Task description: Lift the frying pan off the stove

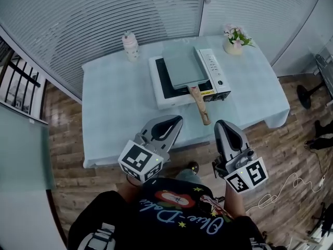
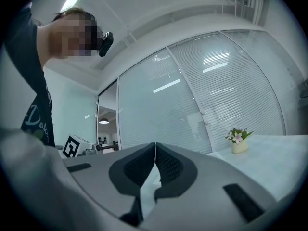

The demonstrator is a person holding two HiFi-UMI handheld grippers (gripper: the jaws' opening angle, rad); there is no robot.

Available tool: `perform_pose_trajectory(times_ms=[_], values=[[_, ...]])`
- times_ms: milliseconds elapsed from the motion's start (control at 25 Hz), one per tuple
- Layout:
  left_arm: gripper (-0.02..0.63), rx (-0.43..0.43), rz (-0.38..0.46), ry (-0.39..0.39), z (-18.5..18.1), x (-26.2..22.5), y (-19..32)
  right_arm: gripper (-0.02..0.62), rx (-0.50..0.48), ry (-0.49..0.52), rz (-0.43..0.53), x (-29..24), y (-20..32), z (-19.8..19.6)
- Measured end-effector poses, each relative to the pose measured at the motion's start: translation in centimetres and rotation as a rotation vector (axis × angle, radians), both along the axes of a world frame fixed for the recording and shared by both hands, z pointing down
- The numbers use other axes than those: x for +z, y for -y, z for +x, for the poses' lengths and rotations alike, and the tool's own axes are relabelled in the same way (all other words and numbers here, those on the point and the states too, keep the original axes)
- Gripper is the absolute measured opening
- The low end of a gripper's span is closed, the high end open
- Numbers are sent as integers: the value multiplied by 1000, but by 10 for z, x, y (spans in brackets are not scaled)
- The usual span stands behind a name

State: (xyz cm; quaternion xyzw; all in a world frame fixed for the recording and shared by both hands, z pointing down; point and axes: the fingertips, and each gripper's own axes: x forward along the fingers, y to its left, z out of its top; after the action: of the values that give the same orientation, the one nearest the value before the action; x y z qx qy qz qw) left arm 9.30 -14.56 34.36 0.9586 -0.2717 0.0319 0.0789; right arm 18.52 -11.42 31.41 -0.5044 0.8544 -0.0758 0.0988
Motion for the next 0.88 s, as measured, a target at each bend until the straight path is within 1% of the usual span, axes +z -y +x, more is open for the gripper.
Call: perform_pose_trajectory(times_ms=[160, 440, 680, 760, 880], values=[[5, -62, -22, 2, 16, 6, 6, 0, -60, 10, -24, 8, 10, 18], [5, -157, -54, 10, 32, 18, 15, 0, -154, 28, -47, 20, 22, 35], [5, -234, -60, 33, 33, 25, 20, 0, -213, 44, -62, 30, 24, 38], [5, -249, -70, 26, 31, 28, 21, 0, -228, 49, -71, 34, 26, 38], [5, -267, -112, 0, 26, 35, 24, 0, -241, 65, -84, 40, 27, 38]])
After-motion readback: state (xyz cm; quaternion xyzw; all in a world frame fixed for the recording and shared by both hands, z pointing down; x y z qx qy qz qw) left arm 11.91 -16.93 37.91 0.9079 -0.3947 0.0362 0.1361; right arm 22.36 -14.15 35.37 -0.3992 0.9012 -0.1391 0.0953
